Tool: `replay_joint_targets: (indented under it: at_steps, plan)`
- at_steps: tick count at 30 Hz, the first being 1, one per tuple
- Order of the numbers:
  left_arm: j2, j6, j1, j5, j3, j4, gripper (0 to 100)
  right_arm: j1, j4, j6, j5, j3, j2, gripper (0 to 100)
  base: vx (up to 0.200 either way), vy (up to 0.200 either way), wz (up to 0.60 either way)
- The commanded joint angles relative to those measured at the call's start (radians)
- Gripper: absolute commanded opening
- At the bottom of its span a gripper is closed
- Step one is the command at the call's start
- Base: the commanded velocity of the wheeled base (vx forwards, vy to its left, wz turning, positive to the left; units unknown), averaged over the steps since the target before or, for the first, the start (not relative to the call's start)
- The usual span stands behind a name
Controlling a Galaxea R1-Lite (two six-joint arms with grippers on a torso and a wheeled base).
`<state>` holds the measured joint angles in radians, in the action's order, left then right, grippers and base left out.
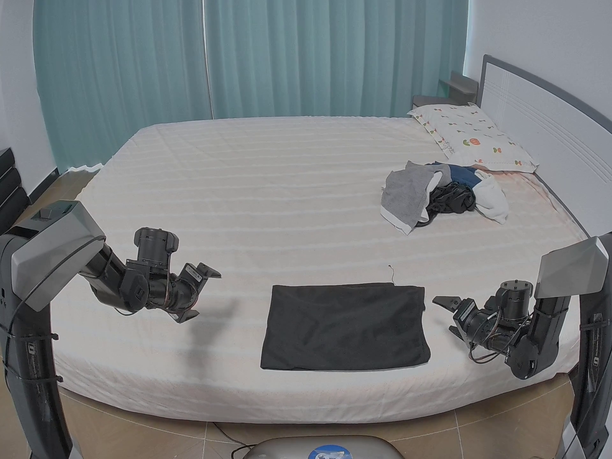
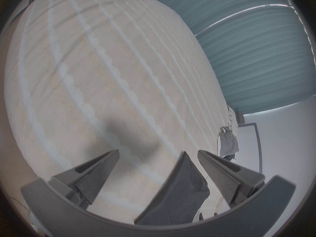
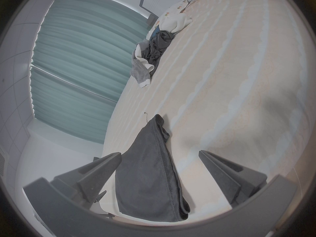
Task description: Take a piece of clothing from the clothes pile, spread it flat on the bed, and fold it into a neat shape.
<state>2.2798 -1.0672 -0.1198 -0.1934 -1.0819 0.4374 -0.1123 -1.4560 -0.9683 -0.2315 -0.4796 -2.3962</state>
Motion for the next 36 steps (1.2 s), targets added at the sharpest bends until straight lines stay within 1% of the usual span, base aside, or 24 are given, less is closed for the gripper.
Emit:
replay_joint_targets:
  at_steps: [1, 17, 18, 19, 20, 21, 22, 23, 25, 29, 30, 31, 32, 34, 36]
  plan:
    - [-0.002, 0.0, -0.023, 0.002, -0.004, 0.0, 100, -0.003, -0.03, 0.008, 0.0, 0.018, -0.029, 100, 0.0, -0.2, 0.0]
    - [0.007, 0.018, -0.097, 0.002, -0.013, 0.003, 100, -0.003, -0.041, 0.006, 0.001, 0.012, -0.035, 100, 0.0, -0.2, 0.0]
    - [0.017, 0.047, -0.097, 0.0, -0.013, 0.003, 100, -0.003, -0.055, 0.005, 0.001, 0.012, -0.037, 100, 0.0, 0.0, 0.0]
    - [0.02, 0.056, -0.097, 0.0, -0.013, 0.003, 100, -0.003, -0.06, 0.005, 0.001, 0.013, -0.037, 100, 0.0, 0.0, 0.0]
    - [0.026, 0.092, -0.097, 0.002, -0.007, 0.004, 100, -0.003, -0.073, 0.005, 0.001, 0.016, -0.041, 100, 0.0, 0.0, 0.0]
    - [0.026, 0.092, -0.097, 0.002, -0.007, 0.004, 100, -0.003, -0.073, 0.005, 0.001, 0.016, -0.041, 100, 0.0, 0.0, 0.0]
    - [0.035, 0.147, -0.097, 0.003, 0.005, 0.021, 100, -0.003, -0.089, 0.005, 0.001, 0.018, -0.049, 100, 0.0, 0.0, 0.0]
    - [0.037, 0.151, -0.097, 0.003, 0.007, 0.024, 100, -0.003, -0.089, 0.005, 0.001, 0.018, -0.049, 100, 0.0, 0.0, 0.0]
    - [0.049, 0.216, -0.097, -0.001, 0.048, 0.106, 100, -0.003, -0.093, 0.005, 0.001, 0.018, -0.051, 100, 0.0, 0.0, 0.0]
    - [0.083, 0.314, -0.097, -0.003, 0.14, 0.274, 100, -0.003, -0.093, 0.005, 0.001, 0.018, -0.051, 100, 0.0, 0.0, 0.0]
    - [0.099, 0.363, -0.098, 0.0, 0.18, 0.342, 100, -0.003, -0.093, 0.006, 0.001, 0.018, -0.051, 100, 0.0, 0.0, 0.0]
    - [0.099, 0.363, -0.098, 0.0, 0.18, 0.342, 100, -0.003, -0.093, 0.006, 0.001, 0.018, -0.051, 100, 0.0, 0.0, 0.0]
    - [0.115, 0.406, -0.097, 0.0, 0.224, 0.428, 100, -0.003, -0.093, 0.006, 0.001, 0.019, -0.051, 100, 0.0, 0.0, 0.0]
    - [0.124, 0.418, -0.097, 0.0, 0.243, 0.468, 100, -0.003, -0.093, 0.006, 0.001, 0.019, -0.051, 100, 0.0, 0.0, 0.0]
    - [0.127, 0.42, -0.098, 0.002, 0.247, 0.478, 100, -0.003, -0.093, 0.006, 0.001, 0.022, -0.051, 100, 0.0, 0.0, 0.0]
